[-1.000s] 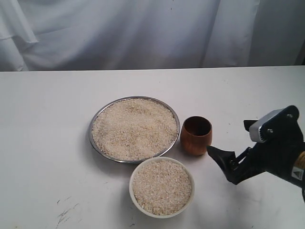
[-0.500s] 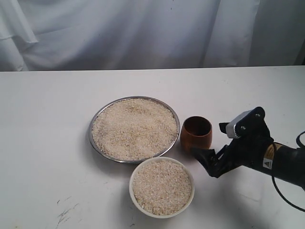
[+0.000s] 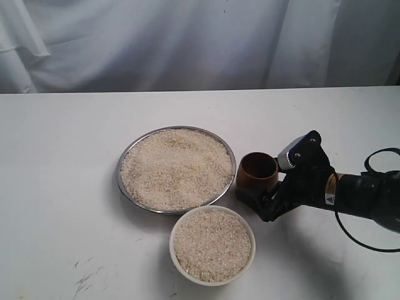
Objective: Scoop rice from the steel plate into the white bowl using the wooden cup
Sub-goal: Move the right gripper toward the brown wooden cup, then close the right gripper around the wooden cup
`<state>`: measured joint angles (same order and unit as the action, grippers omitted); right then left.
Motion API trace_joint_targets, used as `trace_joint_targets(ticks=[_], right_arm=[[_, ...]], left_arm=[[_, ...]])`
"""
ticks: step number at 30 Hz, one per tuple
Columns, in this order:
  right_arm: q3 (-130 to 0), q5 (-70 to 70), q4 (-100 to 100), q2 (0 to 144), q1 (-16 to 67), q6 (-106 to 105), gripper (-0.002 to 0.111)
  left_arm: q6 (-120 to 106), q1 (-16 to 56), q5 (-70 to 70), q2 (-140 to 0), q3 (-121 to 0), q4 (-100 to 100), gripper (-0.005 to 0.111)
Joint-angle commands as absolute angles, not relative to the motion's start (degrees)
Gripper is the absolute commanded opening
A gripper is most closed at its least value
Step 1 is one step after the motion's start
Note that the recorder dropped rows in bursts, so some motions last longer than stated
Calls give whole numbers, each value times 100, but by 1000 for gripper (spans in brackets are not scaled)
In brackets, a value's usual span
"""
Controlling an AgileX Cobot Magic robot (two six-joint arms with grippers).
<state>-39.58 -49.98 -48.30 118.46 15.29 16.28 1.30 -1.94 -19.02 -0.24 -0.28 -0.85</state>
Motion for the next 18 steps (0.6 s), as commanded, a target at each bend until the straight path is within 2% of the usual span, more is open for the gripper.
trace_joint_targets(ticks=[1, 6, 9, 12, 16, 18], right_arm=[[-4156, -4966, -4975, 11990, 1540, 1757, 105], [-4256, -4956, -5004, 12078, 1540, 1846, 105], [-4276, -4943, -5004, 12078, 1540, 1846, 101], [-4279, -4928, -5016, 12078, 1540, 1846, 88], [-4279, -4957, -5231, 12078, 1540, 2054, 59], [-4279, -4966, -5327, 12078, 1540, 2211, 49]], left_arm=[[135, -204, -1827, 0, 0, -94, 0], [135, -204, -1827, 0, 0, -94, 0], [135, -204, -1827, 0, 0, -94, 0], [135, -204, -1827, 0, 0, -94, 0], [135, -204, -1827, 0, 0, -94, 0], [135, -204, -1827, 0, 0, -94, 0]])
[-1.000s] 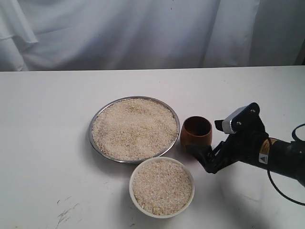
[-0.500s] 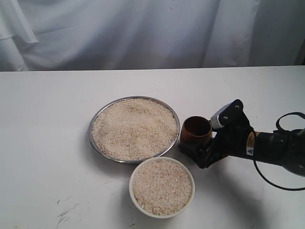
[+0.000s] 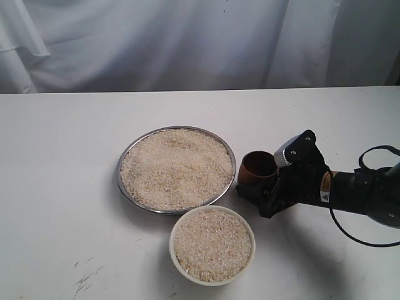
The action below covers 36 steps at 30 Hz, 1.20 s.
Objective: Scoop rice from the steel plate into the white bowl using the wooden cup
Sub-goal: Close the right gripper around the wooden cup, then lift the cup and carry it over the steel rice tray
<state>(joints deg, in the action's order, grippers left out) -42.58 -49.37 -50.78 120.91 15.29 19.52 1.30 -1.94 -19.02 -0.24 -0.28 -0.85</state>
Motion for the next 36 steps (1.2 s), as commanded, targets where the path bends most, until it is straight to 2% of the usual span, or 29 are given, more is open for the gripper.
trace_joint_targets(ticks=[1, 6, 16, 27, 33, 36], right_arm=[[-4279, -4966, -5338, 12078, 1540, 2356, 42], [-4279, -4966, -5338, 12078, 1540, 2639, 25], [-4279, -4977, -5405, 11796, 1540, 2880, 1], [-4493, -1990, -5655, 9704, 1815, 3317, 0], [-5506, 39, -6424, 9492, 2697, 3319, 0], [-6127, 780, -6533, 9492, 3153, 2302, 0]], left_arm=[[135, -204, -1827, 0, 0, -94, 0], [135, -204, -1827, 0, 0, -94, 0], [135, -204, -1827, 0, 0, -94, 0], [135, -204, -1827, 0, 0, -94, 0], [135, -204, -1827, 0, 0, -94, 0], [135, -204, -1827, 0, 0, -94, 0]])
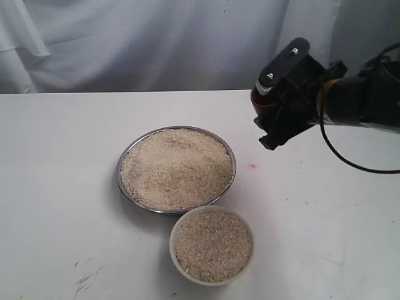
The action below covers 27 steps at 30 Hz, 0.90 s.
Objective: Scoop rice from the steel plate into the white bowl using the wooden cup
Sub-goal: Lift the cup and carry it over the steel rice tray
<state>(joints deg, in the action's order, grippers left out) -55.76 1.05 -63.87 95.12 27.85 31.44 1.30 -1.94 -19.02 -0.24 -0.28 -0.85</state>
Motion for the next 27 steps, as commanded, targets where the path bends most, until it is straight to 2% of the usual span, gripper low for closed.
trace_joint_targets(ticks=[1, 10, 16, 21, 27], right_arm=[[-6264, 907, -6533, 9492, 3252, 1985, 0], [-6745, 1720, -6533, 9885, 3743, -255, 0], [-7194, 1782, -6558, 10452, 4010, -1074, 0], [-7795, 2542, -6578, 11313, 4609, -2614, 0], [-8933, 2686, -7559, 12472, 5022, -2616, 0]], left_arm=[[135, -204, -1827, 0, 0, -94, 0], [135, -204, -1827, 0, 0, -94, 0], [135, -204, -1827, 0, 0, -94, 0], [135, -204, -1827, 0, 0, -94, 0], [135, -204, -1827, 0, 0, -94, 0]])
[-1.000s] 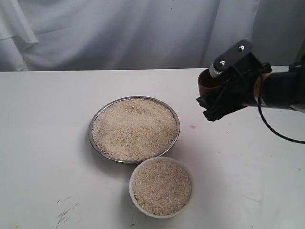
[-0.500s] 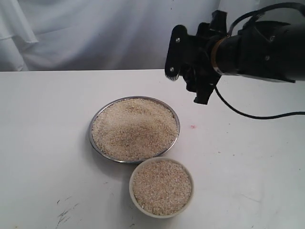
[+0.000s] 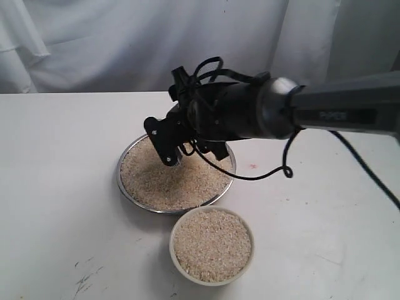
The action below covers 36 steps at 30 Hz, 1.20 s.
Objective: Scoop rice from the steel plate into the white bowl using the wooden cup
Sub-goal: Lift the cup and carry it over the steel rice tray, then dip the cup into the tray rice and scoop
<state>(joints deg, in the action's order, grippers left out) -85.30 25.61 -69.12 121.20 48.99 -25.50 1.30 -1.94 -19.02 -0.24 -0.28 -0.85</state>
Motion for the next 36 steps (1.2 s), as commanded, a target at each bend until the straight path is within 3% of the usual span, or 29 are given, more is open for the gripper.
trace_joint_targets(ticks=[1, 15, 36], right_arm=[[-9019, 2762, -7880, 12627, 5060, -2616, 0], [-9017, 3165, -7420, 13189, 5213, -3121, 0], [-9017, 3165, -3498, 13189, 5221, -5274, 0]], left_arm=[[135, -204, -1827, 0, 0, -94, 0], [135, -204, -1827, 0, 0, -94, 0], [135, -204, -1827, 0, 0, -94, 0]])
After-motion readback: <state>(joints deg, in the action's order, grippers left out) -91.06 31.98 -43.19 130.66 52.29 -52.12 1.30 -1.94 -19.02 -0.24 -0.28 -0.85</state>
